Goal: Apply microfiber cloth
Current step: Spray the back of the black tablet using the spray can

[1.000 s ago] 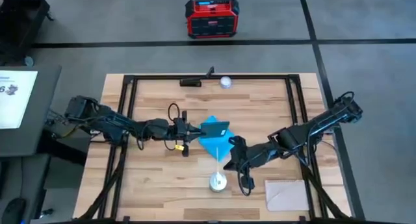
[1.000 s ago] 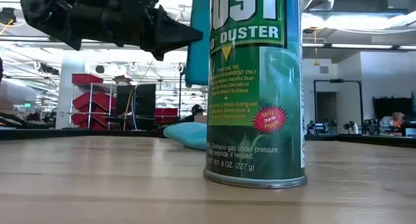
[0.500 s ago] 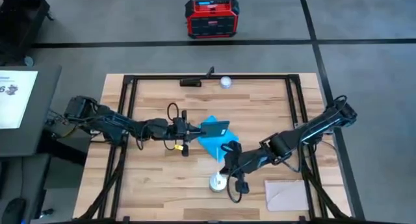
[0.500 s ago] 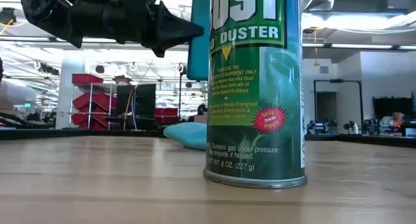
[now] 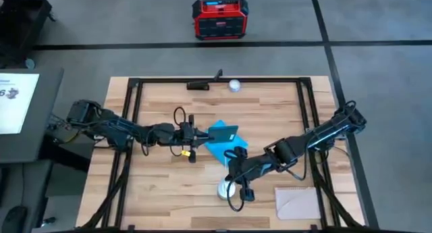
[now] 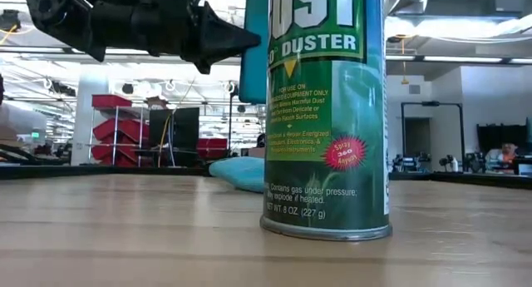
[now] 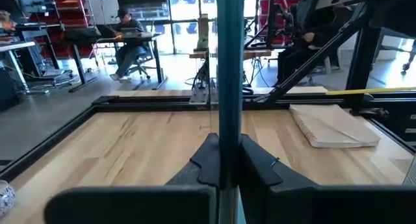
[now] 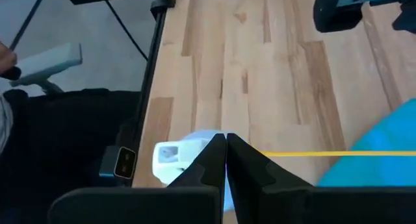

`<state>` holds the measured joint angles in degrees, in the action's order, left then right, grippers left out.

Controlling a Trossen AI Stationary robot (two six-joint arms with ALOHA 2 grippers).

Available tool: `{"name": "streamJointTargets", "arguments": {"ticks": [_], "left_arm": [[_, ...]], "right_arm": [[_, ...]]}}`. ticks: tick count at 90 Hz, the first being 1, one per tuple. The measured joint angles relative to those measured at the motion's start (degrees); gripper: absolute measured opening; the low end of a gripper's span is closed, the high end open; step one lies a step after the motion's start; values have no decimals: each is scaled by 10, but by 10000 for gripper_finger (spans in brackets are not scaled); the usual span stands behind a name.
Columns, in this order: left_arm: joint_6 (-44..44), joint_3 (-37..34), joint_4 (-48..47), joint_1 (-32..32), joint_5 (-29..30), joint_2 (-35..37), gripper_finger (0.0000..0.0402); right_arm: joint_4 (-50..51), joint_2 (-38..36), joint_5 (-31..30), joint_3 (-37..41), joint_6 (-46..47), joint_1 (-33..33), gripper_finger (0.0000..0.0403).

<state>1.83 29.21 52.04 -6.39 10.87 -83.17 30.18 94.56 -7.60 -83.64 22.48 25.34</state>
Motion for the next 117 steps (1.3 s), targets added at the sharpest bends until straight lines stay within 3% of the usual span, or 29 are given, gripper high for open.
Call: {"name": "streamJointTargets", "arguments": {"ticks": [26, 117], "left_arm": [[-1, 0, 1, -9, 29, 0, 4], [-6, 0, 2, -14, 31, 0, 4]], "right_arm": [[21, 0, -13, 0, 0, -5, 0], [7, 4, -13, 0, 21, 9, 0]]}}
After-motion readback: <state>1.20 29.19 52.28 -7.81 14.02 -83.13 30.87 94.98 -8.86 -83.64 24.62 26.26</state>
